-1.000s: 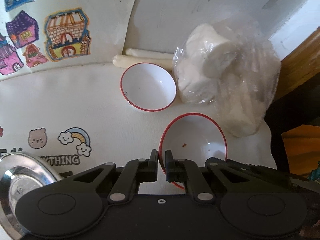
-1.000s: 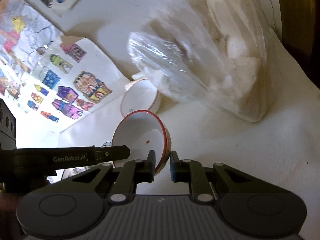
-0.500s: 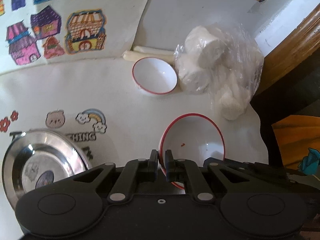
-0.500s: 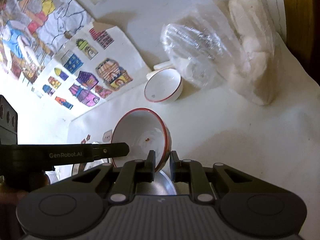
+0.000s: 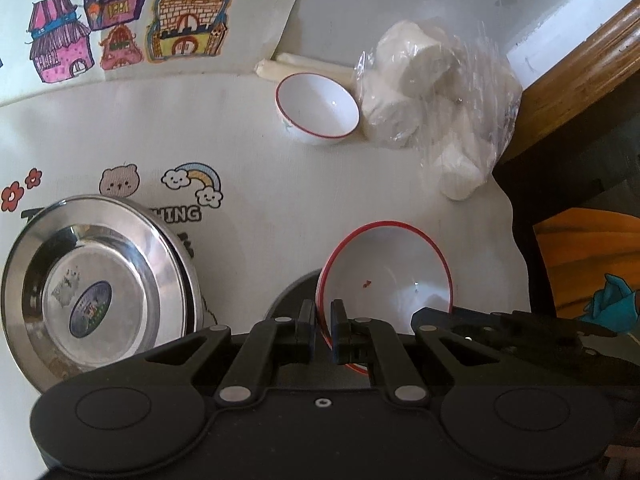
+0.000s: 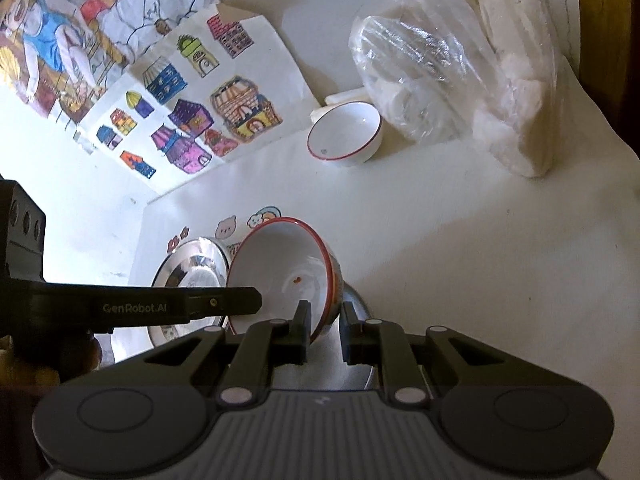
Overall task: Organize plates and bowls
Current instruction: 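Carry the white bowl over the steel bowl and lower it inside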
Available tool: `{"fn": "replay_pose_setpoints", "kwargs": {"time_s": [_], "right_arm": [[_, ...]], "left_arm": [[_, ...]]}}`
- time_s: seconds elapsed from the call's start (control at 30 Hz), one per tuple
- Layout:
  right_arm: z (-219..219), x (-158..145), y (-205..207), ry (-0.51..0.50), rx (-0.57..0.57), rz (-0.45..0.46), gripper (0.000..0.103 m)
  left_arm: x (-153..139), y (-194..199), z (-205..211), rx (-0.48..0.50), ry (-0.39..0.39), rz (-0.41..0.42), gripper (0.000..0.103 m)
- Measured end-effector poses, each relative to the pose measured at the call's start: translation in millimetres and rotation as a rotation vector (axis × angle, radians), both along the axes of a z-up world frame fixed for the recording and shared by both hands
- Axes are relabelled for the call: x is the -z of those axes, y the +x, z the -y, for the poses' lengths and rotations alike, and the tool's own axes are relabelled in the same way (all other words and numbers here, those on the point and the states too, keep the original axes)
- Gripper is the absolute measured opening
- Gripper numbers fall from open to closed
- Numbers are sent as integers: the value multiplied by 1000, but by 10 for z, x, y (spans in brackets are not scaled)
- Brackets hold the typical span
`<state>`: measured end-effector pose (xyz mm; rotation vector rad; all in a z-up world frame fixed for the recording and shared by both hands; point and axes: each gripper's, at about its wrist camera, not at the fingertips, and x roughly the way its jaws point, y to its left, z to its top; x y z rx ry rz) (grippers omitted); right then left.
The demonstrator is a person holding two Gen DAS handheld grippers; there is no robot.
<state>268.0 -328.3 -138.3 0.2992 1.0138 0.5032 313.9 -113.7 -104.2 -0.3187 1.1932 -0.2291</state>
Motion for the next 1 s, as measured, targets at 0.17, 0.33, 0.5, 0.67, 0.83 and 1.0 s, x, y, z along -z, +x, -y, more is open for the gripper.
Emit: {"fn": "replay_pose_setpoints", "kwargs": {"time_s": [0.17, 0.33, 0.5, 0.67, 0.83, 1.0], "right_arm": [[-26, 7, -40, -16, -27, -18, 17], [-47, 37, -73, -28, -49, -42, 17], [-57, 65, -96, -39, -69, -56, 17], [-58, 86, -101, -45, -76, -68, 17], [-80, 114, -83, -49, -85, -81, 17], [-107, 140, -37, -58, -102, -94, 17]], "left_arm": [[25, -51, -8, 4, 0, -23, 7], [68, -105, 6, 8, 5, -49, 7], [103, -133, 12, 16, 9, -68, 7], [127, -143, 32, 23, 19, -84, 7], [157, -150, 48, 25, 34, -107, 7], [194, -148, 70, 34, 55, -135, 8]]}}
